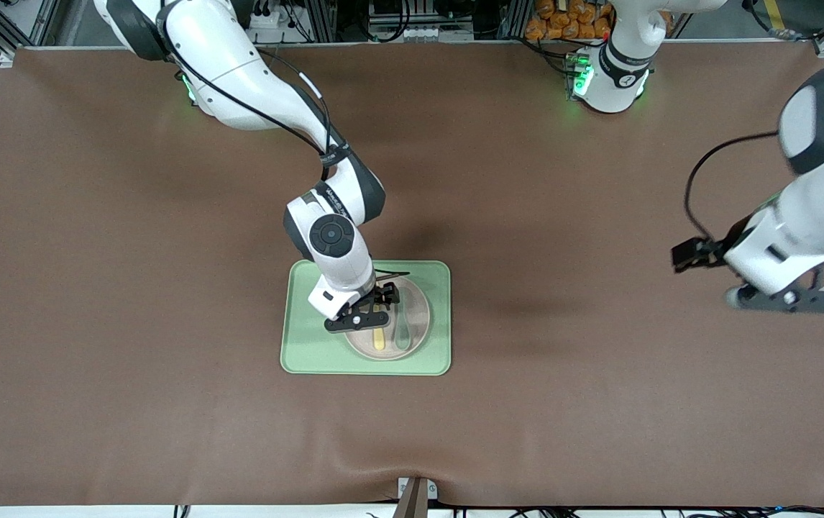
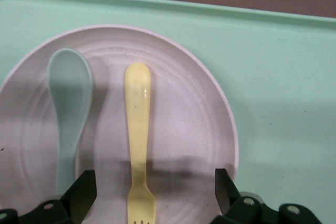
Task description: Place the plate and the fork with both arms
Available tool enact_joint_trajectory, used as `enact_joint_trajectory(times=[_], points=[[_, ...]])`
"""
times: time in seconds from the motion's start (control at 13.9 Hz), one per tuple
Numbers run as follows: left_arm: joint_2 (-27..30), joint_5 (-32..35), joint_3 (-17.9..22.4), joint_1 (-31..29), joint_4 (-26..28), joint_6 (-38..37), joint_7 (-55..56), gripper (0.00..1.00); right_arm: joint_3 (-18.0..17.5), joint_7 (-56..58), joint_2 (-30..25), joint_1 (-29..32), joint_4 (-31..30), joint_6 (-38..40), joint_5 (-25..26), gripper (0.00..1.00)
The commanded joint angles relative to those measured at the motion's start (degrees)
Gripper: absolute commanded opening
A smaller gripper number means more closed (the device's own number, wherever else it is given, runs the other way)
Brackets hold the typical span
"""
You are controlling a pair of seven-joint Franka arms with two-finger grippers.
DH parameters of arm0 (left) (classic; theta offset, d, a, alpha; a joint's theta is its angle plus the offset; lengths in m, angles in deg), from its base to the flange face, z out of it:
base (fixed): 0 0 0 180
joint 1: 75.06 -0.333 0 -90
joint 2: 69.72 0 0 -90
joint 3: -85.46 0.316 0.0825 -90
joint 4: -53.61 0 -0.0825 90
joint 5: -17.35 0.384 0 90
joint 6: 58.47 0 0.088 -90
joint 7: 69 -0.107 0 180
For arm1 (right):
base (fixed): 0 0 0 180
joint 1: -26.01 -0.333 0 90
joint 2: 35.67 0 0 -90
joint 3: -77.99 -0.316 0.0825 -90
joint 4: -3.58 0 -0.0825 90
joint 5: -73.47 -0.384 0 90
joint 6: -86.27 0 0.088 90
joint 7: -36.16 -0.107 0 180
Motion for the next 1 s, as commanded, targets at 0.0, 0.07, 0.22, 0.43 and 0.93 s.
enact_joint_trajectory(times=[0.0, 0.07, 0.22, 0.43, 0.93], points=[[5.13, 1.46, 4.50, -0.26, 4.31, 0.16, -7.12, 1.00, 0.44, -1.25, 0.90, -0.60, 1.08, -0.17, 0.16, 0.93], [5.83, 1.46, 4.69, -0.61, 5.01, -0.02, -7.93, 1.00, 0.44, -1.25, 0.90, -0.60, 1.07, -0.17, 0.07, 0.90], [7.59, 1.46, 5.13, -0.61, 5.37, -2.20, -7.50, 1.00, 0.35, -1.25, 0.90, -0.60, 1.07, -0.09, -0.01, 0.90], [11.45, 1.63, 6.10, -0.18, 5.54, -6.87, -7.14, 1.00, 0.35, -1.25, 1.33, -0.69, 1.07, -0.09, -0.01, 0.90], [13.84, 2.07, 6.28, -0.61, 6.42, -4.25, -6.88, 1.00, 0.35, -1.25, 3.26, -1.48, 1.07, -0.17, 0.07, 0.90]])
